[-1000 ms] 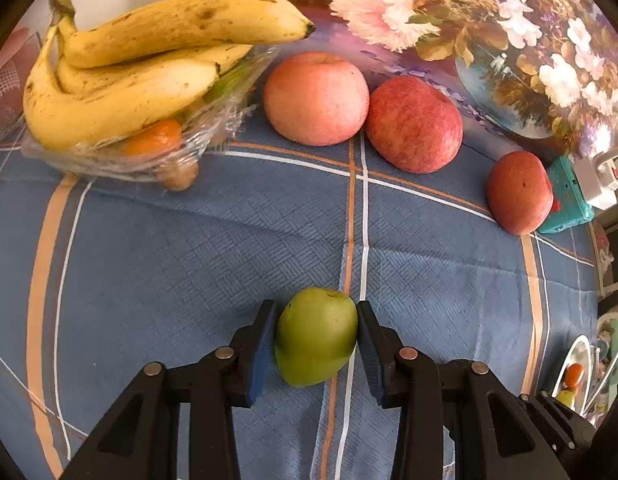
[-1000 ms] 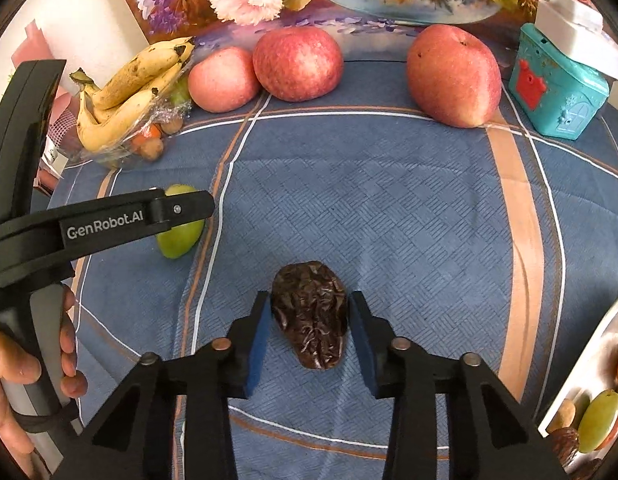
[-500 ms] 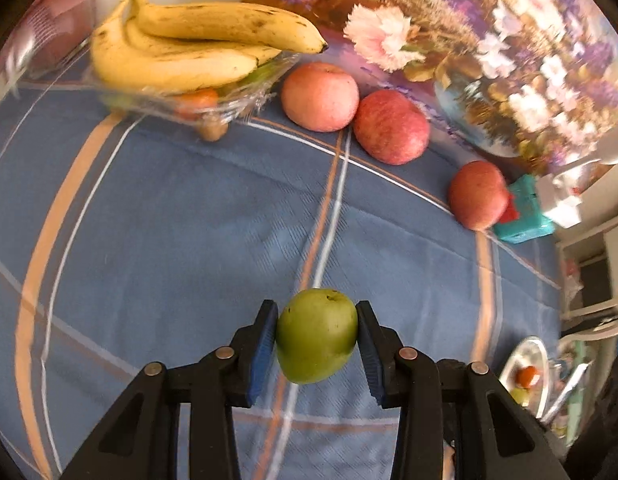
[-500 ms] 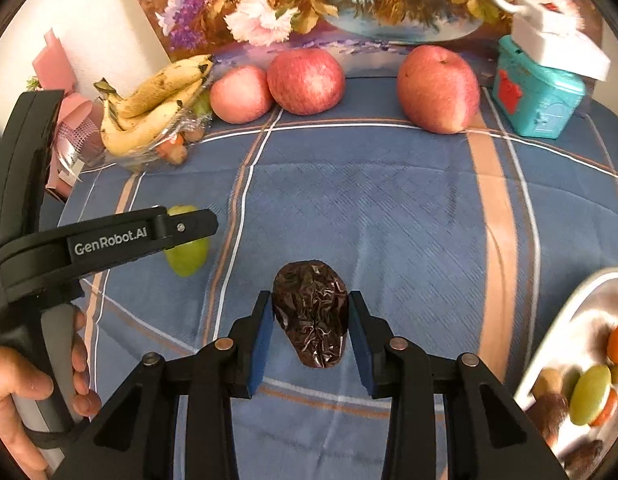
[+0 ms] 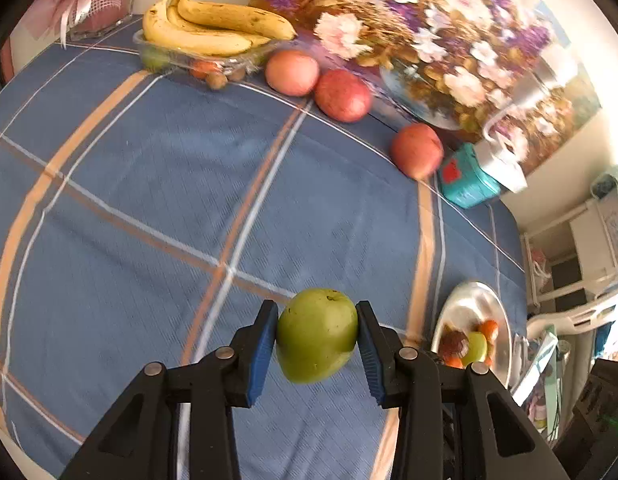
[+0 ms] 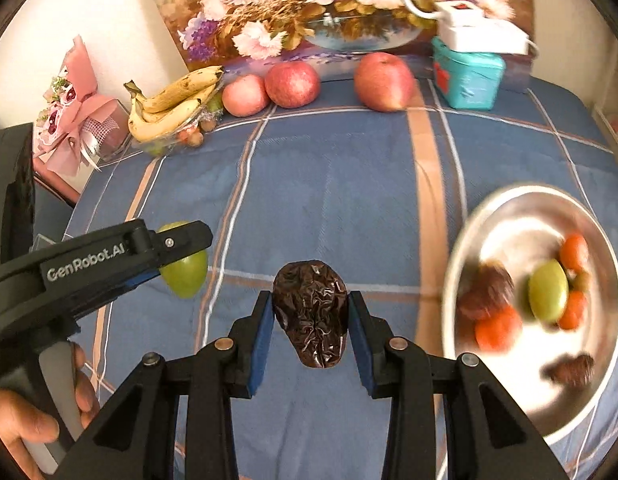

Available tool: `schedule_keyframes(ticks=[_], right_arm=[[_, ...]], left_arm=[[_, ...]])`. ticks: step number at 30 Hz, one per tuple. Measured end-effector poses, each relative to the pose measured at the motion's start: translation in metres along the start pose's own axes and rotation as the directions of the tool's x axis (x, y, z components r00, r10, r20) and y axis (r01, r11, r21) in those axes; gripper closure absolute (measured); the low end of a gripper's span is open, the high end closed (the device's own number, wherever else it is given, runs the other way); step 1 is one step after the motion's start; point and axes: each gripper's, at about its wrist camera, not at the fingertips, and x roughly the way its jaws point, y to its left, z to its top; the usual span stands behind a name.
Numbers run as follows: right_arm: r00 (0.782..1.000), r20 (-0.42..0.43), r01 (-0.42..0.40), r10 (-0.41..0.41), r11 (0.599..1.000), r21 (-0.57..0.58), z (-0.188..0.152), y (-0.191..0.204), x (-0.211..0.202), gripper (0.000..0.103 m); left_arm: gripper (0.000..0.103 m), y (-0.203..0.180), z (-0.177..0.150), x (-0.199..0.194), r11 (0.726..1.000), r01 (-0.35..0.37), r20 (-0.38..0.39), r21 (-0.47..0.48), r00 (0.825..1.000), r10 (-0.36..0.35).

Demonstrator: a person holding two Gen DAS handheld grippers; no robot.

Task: Organize fruits
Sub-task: 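Carry the green plum and the date with both tools over the bowl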

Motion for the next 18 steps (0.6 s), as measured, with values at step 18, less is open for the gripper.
schedule_keyframes(ticks=[18], right_arm=[[0.996,0.056,0.07,-0.073,0.996,0.056,-0.041,-0.05,-0.032,0.065]], left_arm=[[0.061,-0.056,-0.035,-0.004,0.993,0.056,0.075,0.105,0.995,-0.064]])
